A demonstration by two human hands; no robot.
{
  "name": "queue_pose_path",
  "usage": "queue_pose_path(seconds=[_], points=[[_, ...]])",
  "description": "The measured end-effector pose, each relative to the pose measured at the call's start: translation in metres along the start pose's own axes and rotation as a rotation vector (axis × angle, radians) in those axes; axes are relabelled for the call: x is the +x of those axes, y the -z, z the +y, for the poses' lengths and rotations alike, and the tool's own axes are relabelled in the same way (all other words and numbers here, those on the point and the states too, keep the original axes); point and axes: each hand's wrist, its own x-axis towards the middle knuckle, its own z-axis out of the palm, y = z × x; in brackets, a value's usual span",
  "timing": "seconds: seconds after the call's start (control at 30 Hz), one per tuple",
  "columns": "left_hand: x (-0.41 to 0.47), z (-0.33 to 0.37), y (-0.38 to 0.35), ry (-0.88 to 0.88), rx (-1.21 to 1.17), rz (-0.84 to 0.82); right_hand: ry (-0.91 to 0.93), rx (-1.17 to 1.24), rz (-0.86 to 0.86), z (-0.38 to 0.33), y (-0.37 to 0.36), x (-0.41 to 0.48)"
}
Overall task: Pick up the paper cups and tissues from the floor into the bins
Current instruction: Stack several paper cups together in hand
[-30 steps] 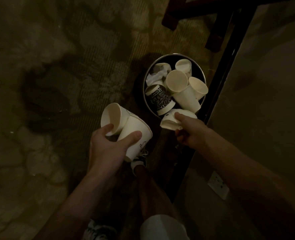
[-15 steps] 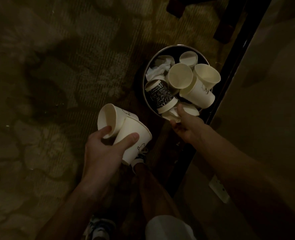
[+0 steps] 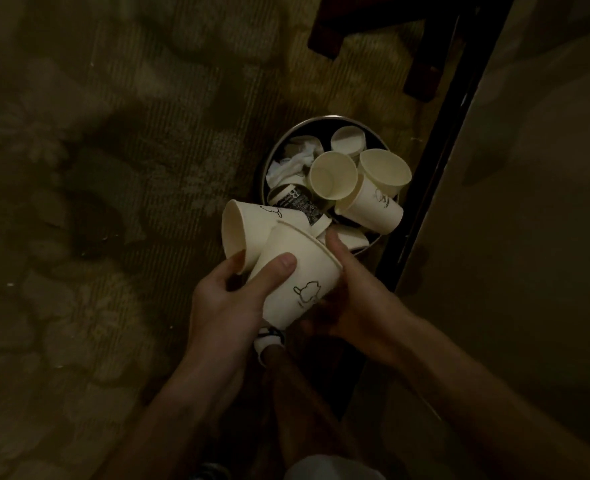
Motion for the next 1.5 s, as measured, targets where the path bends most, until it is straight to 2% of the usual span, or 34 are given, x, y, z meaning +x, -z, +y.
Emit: queue_pose_path(seconds=[0.07, 0.13, 0.3, 0.4, 0.53, 0.67, 1.03, 1.13, 1.33, 1.4, 1.5], points=[[0.001, 0.003, -0.009, -0.007, -0.015, -0.013, 0.068, 0.108, -0.120, -0.004, 0.000, -0.022], [0.002, 0.008, -0.020, -0.029, -0.005, -0.014, 0.149, 0.113, -0.109, -0.012, 0.003, -0.034], [0.005, 0.028, -0.039, -0.076, 0.025, -0.081, 0.387, -0.177, 0.125, -0.040, 0.014, -0.038], [0.017, 0.046, -0.034, -0.163, 0.044, 0.059, 0.487, -0.272, 0.298, -0.065, 0.030, -0.029], [0.025, 0.052, -0.023, -0.210, 0.055, 0.152, 0.682, -0.571, 0.609, -0.095, 0.050, -0.004], [0.028, 0.044, -0.011, -0.216, 0.151, 0.167, 0.807, -0.752, 0.674, -0.113, 0.046, 0.025], [0.037, 0.027, -0.004, -0.202, 0.163, 0.056, 0.764, -1.155, 0.742, -0.119, 0.040, 0.069], [0.040, 0.026, -0.003, -0.202, 0.170, 0.070, 0.737, -1.168, 0.743, -0.115, 0.042, 0.066], [0.047, 0.027, -0.013, -0.188, 0.250, 0.060, 0.832, -1.044, 0.863, -0.086, 0.047, 0.035], [0.050, 0.029, -0.021, -0.191, 0.280, 0.021, 0.779, -0.947, 0.803, -0.069, 0.049, 0.022], [0.055, 0.032, -0.037, -0.206, 0.331, -0.051, 0.666, -0.785, 0.512, -0.046, 0.049, 0.005]])
